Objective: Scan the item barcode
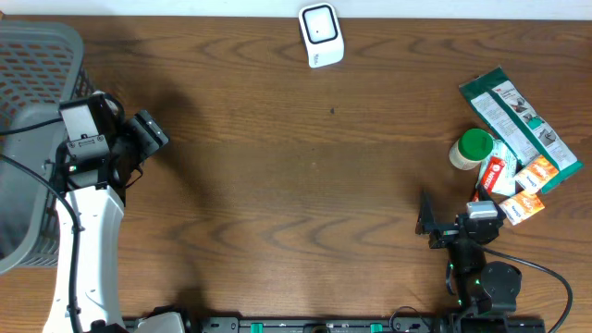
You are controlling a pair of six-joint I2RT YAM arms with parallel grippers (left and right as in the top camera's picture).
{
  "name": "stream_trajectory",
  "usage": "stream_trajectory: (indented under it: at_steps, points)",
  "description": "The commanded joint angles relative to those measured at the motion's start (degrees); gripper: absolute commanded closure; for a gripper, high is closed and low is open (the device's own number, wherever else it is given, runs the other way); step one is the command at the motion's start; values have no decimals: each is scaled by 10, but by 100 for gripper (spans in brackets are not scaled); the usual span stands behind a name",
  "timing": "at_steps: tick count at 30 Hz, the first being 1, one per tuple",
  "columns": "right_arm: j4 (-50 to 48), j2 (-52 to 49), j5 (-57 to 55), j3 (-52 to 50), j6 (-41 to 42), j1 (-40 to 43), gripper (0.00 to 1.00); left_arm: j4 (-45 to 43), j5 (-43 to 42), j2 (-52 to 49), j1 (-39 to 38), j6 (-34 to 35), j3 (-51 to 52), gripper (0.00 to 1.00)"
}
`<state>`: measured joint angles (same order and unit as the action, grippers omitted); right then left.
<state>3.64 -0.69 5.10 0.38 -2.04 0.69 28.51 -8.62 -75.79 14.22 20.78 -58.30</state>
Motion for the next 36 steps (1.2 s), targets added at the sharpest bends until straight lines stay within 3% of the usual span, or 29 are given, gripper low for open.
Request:
stream_trajectory:
  at_steps: [1, 22, 36]
  points:
    - [3, 4, -5, -1, 7, 2, 1, 1, 3, -3, 2, -3, 1, 15]
    - [3, 4, -5, -1, 7, 2, 1, 2, 3, 2, 2, -3, 1, 15]
    - [3, 4, -5, -1, 7, 2, 1, 2, 3, 174, -31, -3, 1, 15]
